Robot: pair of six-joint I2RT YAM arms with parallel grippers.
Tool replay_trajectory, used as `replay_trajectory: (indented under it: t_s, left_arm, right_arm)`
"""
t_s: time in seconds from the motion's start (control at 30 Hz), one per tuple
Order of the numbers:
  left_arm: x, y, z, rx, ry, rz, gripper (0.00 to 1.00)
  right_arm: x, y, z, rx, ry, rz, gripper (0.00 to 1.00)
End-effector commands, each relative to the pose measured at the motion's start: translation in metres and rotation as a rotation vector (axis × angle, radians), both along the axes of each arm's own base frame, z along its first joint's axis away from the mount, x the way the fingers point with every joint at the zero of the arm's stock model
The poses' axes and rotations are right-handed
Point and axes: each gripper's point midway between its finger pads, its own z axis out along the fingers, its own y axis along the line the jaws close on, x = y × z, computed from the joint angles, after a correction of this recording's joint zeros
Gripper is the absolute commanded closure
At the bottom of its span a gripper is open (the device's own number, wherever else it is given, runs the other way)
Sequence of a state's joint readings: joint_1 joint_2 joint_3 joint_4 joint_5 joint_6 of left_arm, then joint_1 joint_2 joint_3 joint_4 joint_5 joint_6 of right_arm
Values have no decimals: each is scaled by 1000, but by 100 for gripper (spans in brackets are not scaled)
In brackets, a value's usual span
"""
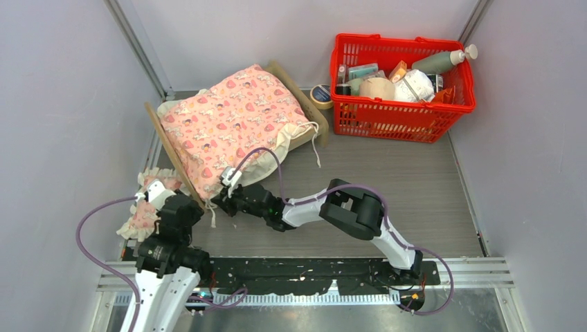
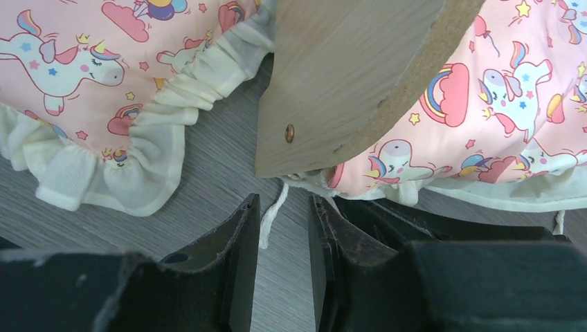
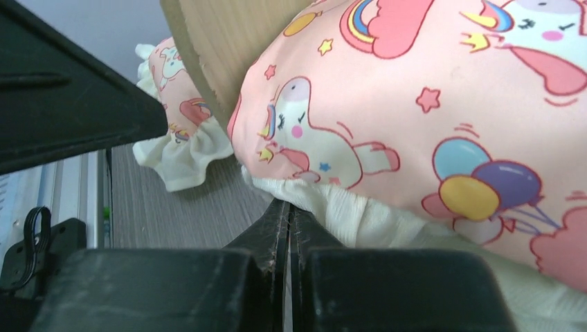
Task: Set up the pet bed
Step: Tie the ropes to the bed frame.
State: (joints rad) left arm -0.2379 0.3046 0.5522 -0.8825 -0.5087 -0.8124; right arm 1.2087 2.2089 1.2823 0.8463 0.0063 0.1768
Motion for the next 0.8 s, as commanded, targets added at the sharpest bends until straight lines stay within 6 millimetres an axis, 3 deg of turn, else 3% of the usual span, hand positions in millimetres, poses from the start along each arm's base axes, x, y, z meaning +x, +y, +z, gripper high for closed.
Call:
replay_trajectory:
  t_s: [0.0, 0.23, 0.77]
  left_arm:
    - [2, 6, 3, -4, -2, 47, 65]
    - [4, 10, -2, -1, 32, 68, 65]
    - [9, 15, -15, -16, 84, 87, 65]
  right_arm:
    - [10, 16, 27, 93, -22, -33, 95]
    - [10, 27, 29, 118, -28, -12, 95]
    - [-32, 41, 48, 226, -50, 231, 95]
